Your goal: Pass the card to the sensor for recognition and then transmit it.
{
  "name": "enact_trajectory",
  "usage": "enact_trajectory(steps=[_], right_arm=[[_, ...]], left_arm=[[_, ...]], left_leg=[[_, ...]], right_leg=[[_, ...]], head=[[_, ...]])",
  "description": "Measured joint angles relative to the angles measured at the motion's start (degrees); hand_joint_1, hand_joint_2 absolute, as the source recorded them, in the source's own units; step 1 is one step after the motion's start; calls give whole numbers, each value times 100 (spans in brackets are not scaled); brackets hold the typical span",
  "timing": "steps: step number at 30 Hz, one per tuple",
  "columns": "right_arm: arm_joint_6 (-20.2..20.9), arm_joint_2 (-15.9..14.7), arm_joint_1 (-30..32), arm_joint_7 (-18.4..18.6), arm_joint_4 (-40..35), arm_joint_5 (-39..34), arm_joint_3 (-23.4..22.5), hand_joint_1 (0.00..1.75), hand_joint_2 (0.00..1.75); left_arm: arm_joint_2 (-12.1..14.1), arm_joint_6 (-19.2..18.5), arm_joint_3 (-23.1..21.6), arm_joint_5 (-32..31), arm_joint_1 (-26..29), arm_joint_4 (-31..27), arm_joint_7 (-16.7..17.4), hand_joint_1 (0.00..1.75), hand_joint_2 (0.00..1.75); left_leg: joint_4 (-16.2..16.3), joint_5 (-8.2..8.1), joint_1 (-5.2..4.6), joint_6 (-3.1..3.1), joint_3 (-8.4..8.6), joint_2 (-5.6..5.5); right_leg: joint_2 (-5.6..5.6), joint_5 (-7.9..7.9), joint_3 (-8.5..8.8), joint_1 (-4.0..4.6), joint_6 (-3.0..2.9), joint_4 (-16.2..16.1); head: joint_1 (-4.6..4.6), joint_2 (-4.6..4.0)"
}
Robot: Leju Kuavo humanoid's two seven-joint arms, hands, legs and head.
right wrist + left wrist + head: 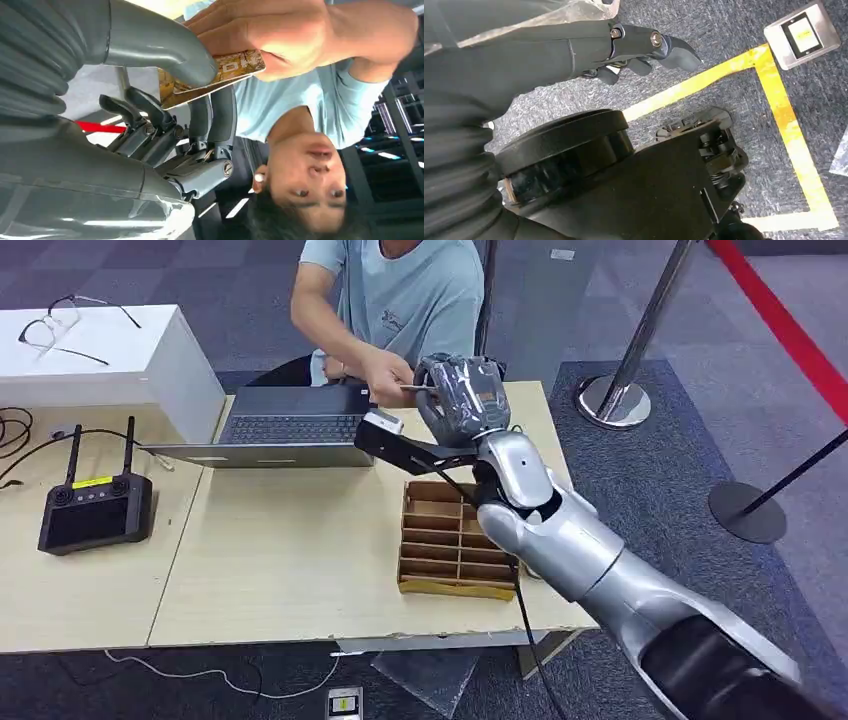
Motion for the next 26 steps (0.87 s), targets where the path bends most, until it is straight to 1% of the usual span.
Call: enact_trajectory(steps=[11,19,23,26], right_arm=[[-258,22,116,-66,280,-52,-2,0,175],[-328,24,184,-92,308,18,-2,0,175],[-291,4,216,-31,183,263,-7,0,175],[-100,-83,215,120,-55,488,-46,0,175]], left_arm=[[0,2,-2,4,-1,0,33,0,175],[0,9,-2,15,-1,0,2,0,175],[0,11,-2,44,1,0,-7,0,175],[0,11,-2,66,5,0,-7,0,175]], left_leg=[[0,0,0,0,0,2],[0,0,0,0,1,1],[0,0,0,0,1,2],[1,0,0,0,2,1]], right_leg=[[0,0,-1,0,0,0],[0,0,0,0,0,0],[0,0,-2,0,0,0],[0,0,-1,0,0,0]], head=[[0,0],[0,0],[0,0],[0,0]])
